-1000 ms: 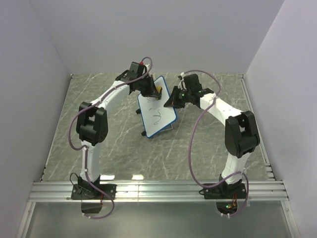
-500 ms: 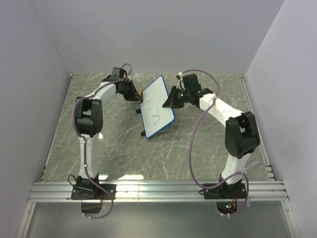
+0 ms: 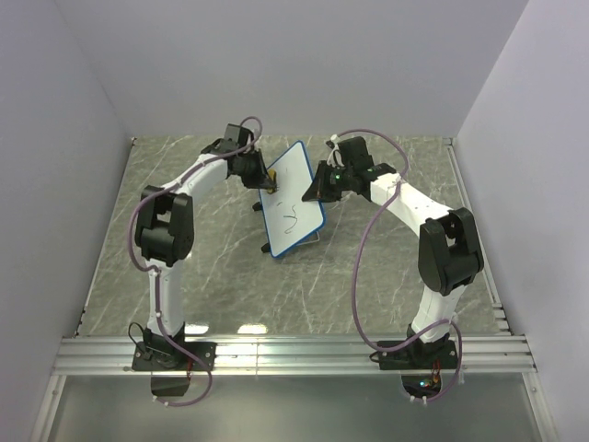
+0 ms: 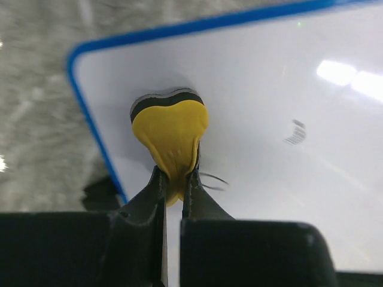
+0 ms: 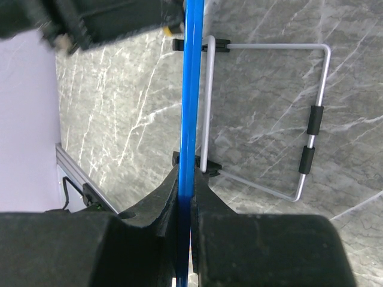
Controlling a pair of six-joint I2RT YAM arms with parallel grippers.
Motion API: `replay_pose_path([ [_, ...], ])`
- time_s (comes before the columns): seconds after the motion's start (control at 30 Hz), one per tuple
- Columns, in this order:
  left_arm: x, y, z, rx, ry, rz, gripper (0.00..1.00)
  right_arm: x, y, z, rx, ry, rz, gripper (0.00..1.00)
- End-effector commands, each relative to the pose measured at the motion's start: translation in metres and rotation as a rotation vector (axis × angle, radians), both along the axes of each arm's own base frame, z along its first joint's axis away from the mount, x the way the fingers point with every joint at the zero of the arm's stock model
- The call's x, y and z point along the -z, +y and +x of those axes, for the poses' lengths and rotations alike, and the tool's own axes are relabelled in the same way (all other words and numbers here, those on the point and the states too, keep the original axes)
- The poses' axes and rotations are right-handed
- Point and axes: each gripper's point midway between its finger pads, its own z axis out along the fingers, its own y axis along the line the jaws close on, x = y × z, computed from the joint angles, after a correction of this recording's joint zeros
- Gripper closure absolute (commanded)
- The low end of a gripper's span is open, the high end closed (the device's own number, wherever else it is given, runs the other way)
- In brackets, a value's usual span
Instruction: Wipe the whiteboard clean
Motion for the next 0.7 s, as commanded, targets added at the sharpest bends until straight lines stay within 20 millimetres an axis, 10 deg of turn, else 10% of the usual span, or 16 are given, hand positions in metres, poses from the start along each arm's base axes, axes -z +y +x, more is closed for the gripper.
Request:
replay_pose_path([
  [0.0, -0.035, -0.093, -0.061, 0.212, 0.039, -0.139, 1.0, 0.052, 0.015, -0.069, -0.223, 0.155, -0.103, 1.0],
  [0.37, -0.066, -0.09, -0.041, 0.172, -0.019, -0.16, 1.0, 0.052, 0.013, -0.072, -0.226, 0.153, -0.105, 1.0],
  [0.67, -0.1, -0.08, 0.022, 0.1, -0.122, -0.253, 1.0, 0.053, 0.011, -0.073, -0.23, 0.159, -0.111, 1.0],
])
